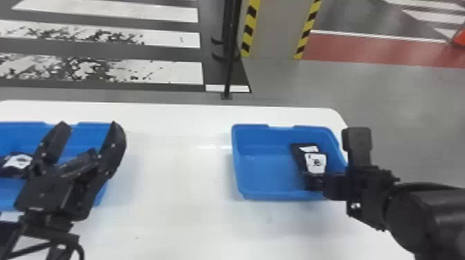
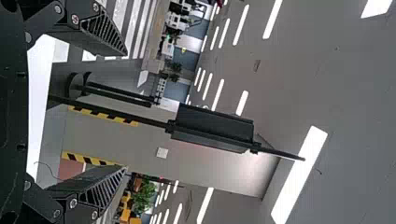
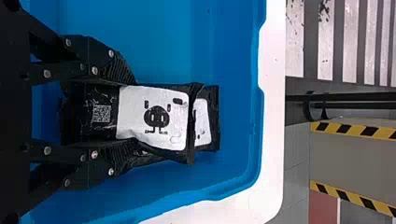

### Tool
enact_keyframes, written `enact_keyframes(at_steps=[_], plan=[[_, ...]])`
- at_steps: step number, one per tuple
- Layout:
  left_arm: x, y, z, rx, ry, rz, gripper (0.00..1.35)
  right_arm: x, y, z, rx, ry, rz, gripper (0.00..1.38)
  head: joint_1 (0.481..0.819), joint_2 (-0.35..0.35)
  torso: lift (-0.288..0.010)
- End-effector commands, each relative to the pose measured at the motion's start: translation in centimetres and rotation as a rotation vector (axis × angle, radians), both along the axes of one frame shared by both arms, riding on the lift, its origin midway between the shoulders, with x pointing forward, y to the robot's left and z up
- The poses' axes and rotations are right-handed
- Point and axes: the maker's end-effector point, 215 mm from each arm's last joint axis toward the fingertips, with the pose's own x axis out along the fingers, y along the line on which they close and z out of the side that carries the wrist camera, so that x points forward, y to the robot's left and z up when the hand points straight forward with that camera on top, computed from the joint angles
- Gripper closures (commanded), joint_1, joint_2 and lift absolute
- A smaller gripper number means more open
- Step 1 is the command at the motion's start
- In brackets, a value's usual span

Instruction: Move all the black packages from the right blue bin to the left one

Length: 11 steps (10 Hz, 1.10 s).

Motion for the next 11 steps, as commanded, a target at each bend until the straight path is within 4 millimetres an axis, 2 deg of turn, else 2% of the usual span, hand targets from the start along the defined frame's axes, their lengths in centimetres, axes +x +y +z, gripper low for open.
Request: enact_keyframes(at_steps=[1,3,5,6,8,9,10,11], plan=[[0.0,0.0,0.1,-0.004,-0.002,0.000,0.21,0.5,1.1,1.1,0.024,-0.048,0.022,1.17,0.695,-0.157,-0.173],[-0.1,0.0,0.5,-0.008,-0.016,0.002,0.21,1.5,3.4,3.4,0.083,-0.142,0.065,1.17,0.695,-0.133,-0.173],[0.0,-0.2,0.7,-0.017,-0.019,-0.004,0.21,3.4,5.7,7.1,0.167,-0.284,0.129,1.17,0.695,-0.107,-0.173],[0.2,-0.8,0.1,-0.063,0.009,-0.028,0.21,4.4,7.6,9.9,0.213,-0.378,0.191,1.17,0.695,-0.091,-0.173],[0.7,-2.9,-1.4,-0.177,0.086,-0.099,0.21,4.9,15.7,14.7,0.393,-0.525,0.415,1.17,0.695,-0.046,-0.173],[0.8,-3.7,-1.1,-0.192,0.083,-0.121,0.21,3.3,20.5,15.4,0.472,-0.527,0.537,1.17,0.695,-0.014,-0.173],[0.8,-4.5,-1.0,-0.198,0.084,-0.144,0.21,0.8,25.7,15.2,0.565,-0.500,0.627,1.17,0.695,0.007,-0.173],[0.9,-5.3,-0.9,-0.210,0.089,-0.170,0.21,-0.4,28.6,15.1,0.615,-0.488,0.678,1.17,0.695,0.059,-0.173]])
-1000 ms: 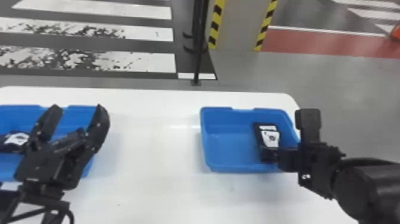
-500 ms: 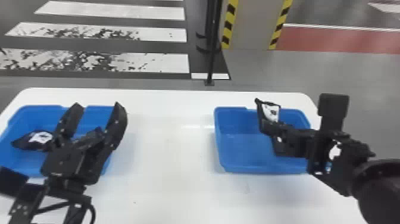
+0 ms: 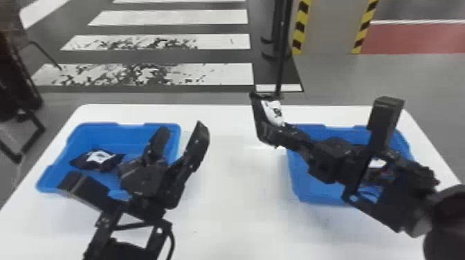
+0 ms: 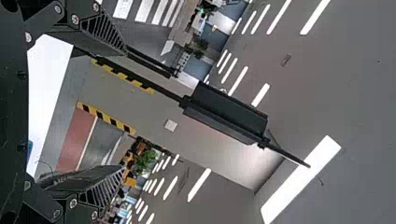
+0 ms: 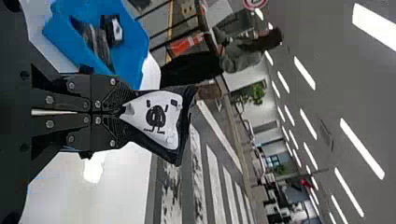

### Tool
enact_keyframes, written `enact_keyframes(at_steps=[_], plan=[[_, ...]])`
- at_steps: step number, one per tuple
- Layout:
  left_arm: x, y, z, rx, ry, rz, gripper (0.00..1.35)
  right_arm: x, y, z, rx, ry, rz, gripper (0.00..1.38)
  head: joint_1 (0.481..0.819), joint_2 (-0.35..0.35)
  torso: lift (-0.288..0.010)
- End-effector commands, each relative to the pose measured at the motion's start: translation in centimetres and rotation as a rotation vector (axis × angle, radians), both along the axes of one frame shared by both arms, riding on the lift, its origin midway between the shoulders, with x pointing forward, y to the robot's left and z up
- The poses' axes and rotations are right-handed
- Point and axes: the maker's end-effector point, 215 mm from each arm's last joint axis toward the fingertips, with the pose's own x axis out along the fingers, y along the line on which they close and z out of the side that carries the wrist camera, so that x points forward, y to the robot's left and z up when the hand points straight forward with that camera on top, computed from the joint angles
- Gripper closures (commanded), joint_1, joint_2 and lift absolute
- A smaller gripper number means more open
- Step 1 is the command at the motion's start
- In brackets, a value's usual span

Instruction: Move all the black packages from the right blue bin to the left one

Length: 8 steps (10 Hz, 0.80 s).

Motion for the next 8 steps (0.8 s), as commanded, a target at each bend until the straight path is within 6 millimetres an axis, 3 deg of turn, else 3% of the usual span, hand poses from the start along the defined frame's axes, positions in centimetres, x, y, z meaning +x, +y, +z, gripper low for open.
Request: enact_keyframes(at_steps=[1,4,8], plan=[[0.0,-1.2,0.7,-0.021,-0.008,-0.031,0.21,-1.6,3.9,-0.5,0.054,0.013,0.094,1.17,0.695,0.105,-0.173],[-0.1,-2.5,0.8,-0.023,-0.004,-0.065,0.21,-3.5,7.6,-0.2,0.079,0.020,0.188,1.17,0.695,0.156,-0.173],[-0.1,-3.6,0.5,-0.015,0.010,-0.096,0.21,-5.3,10.5,0.5,0.104,0.024,0.265,1.17,0.695,0.185,-0.173]])
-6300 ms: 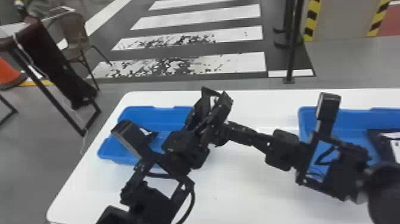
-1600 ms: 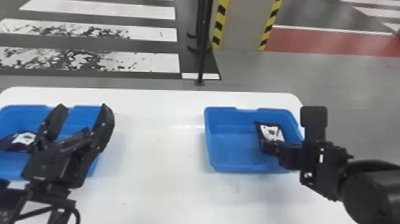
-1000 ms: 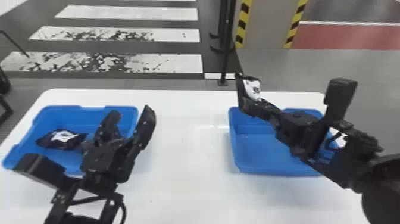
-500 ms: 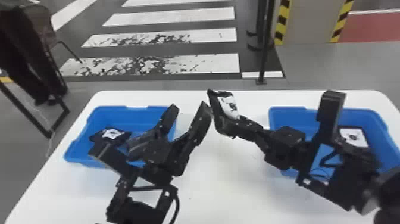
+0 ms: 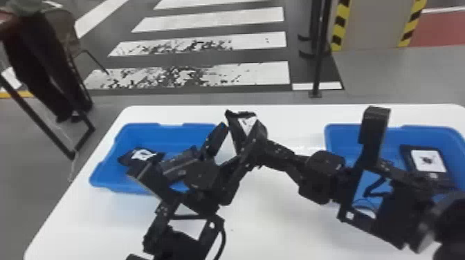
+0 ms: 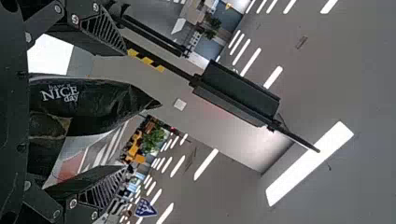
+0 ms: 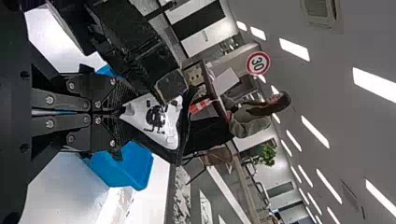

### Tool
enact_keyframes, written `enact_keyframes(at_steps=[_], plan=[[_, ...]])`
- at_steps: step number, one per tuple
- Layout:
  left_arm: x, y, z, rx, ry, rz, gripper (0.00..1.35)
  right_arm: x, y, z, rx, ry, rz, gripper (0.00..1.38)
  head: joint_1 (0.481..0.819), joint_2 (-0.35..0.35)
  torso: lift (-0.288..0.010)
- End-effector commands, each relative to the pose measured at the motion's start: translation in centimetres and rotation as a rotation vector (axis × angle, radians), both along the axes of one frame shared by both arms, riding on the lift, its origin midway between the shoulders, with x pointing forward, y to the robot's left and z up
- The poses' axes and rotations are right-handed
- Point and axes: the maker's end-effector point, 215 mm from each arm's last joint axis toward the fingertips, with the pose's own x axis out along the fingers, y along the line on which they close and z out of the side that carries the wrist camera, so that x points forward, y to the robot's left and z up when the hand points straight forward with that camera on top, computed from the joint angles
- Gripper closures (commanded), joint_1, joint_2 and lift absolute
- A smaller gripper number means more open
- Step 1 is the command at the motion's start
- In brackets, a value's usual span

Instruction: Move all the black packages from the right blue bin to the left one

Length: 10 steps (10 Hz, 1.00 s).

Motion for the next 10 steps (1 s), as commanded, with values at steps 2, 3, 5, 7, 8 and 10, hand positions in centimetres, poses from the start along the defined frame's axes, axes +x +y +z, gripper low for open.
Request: enact_keyframes(at_steps=[2,3,5,7,8,10], plan=[[0.1,0.1,-0.4,0.028,0.004,0.002,0.40,-0.4,0.6,0.0,0.001,0.000,0.018,1.17,0.695,0.201,-0.173],[0.2,0.1,-0.4,0.096,0.002,0.005,1.19,-0.4,0.5,-0.1,0.003,0.001,0.015,1.17,0.695,0.203,-0.173],[0.4,0.4,-0.3,0.155,-0.008,0.012,1.21,0.1,0.4,0.1,0.009,-0.006,0.007,1.17,0.695,0.204,-0.173],[0.4,1.3,0.6,0.149,-0.041,0.034,1.21,0.6,0.2,-0.2,0.008,-0.007,-0.006,1.17,0.695,0.203,-0.173],[0.3,1.7,0.9,0.143,-0.048,0.044,1.21,1.2,-0.1,-0.5,0.008,-0.004,-0.018,1.17,0.695,0.204,-0.173],[0.3,1.7,1.4,0.127,-0.058,0.048,1.21,2.5,-0.7,-0.4,0.026,-0.022,-0.041,0.94,0.695,0.208,-0.173]])
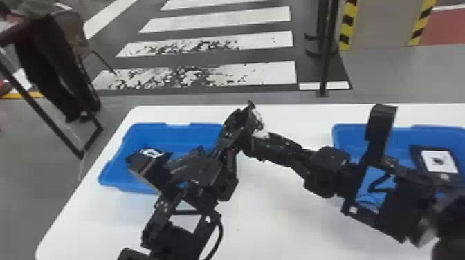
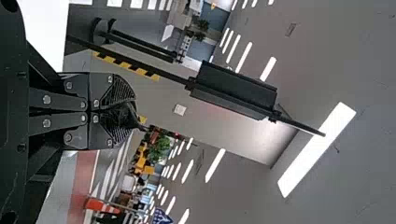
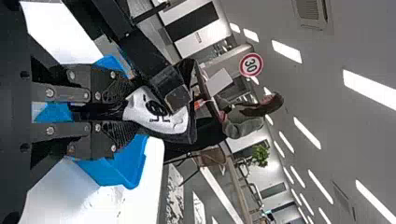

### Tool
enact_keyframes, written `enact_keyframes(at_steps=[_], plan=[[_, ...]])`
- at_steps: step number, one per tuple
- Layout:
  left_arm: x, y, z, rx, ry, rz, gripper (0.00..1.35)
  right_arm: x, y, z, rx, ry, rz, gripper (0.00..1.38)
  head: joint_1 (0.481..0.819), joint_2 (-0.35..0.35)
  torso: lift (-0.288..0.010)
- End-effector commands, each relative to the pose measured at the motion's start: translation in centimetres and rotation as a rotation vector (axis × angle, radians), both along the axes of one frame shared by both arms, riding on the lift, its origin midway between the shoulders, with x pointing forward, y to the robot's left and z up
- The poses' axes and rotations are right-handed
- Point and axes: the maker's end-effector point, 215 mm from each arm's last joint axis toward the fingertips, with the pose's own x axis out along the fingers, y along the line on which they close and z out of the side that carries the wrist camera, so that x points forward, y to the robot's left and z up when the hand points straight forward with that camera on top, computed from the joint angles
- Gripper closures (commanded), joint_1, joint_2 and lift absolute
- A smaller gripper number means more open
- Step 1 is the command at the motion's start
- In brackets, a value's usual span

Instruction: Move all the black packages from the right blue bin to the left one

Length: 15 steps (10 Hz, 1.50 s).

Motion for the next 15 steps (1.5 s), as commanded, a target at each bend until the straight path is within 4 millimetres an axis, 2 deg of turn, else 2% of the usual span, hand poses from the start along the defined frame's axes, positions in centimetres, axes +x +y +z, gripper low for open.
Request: enact_keyframes(at_steps=[1,2,3,5,6,7,8,9,10,11,13,15], plan=[[0.5,1.6,0.0,0.015,-0.004,0.033,1.21,1.0,-0.6,0.3,0.025,-0.021,-0.018,0.49,0.695,0.205,-0.173],[1.2,4.6,-0.5,0.070,-0.012,0.108,1.21,1.3,-1.0,-0.1,0.028,-0.014,-0.025,0.14,0.695,0.205,-0.173],[2.4,8.8,-1.0,0.149,-0.033,0.216,1.21,1.7,-1.3,0.0,0.059,-0.006,-0.035,0.06,0.695,0.220,-0.173],[4.7,18.1,-2.2,0.421,-0.064,0.459,1.21,2.0,-1.9,-0.7,0.057,0.007,-0.043,0.17,0.689,0.296,-0.173],[5.4,21.2,-3.7,0.525,-0.041,0.526,1.21,2.1,-2.1,-0.8,0.053,0.004,-0.045,0.16,0.684,0.320,-0.173],[5.6,23.2,-4.9,0.588,-0.023,0.576,1.21,2.3,-2.7,-0.8,0.043,-0.007,-0.055,0.16,0.678,0.350,-0.173],[5.6,23.9,-5.8,0.601,-0.002,0.595,1.21,2.4,-3.0,-0.8,0.038,-0.008,-0.060,0.15,0.678,0.350,-0.173],[5.7,24.2,-7.6,0.566,0.061,0.592,0.91,2.9,-3.8,-0.7,0.031,-0.011,-0.073,0.15,0.681,0.350,-0.173],[5.3,23.4,-8.3,0.503,0.078,0.574,0.36,3.7,-5.2,-0.8,0.002,-0.026,-0.102,0.15,0.688,0.350,-0.173],[5.0,22.9,-7.7,0.454,0.068,0.564,0.06,4.5,-7.1,-0.8,-0.048,-0.038,-0.135,0.15,0.693,0.350,-0.173],[2.9,21.5,-5.7,0.465,0.047,0.546,0.16,6.1,-11.4,-0.8,-0.145,-0.035,-0.224,0.15,0.695,0.340,-0.173],[1.3,19.3,-4.8,0.424,0.049,0.505,0.17,6.0,-18.2,-2.7,-0.390,0.038,-0.397,0.15,0.695,0.276,-0.173]])
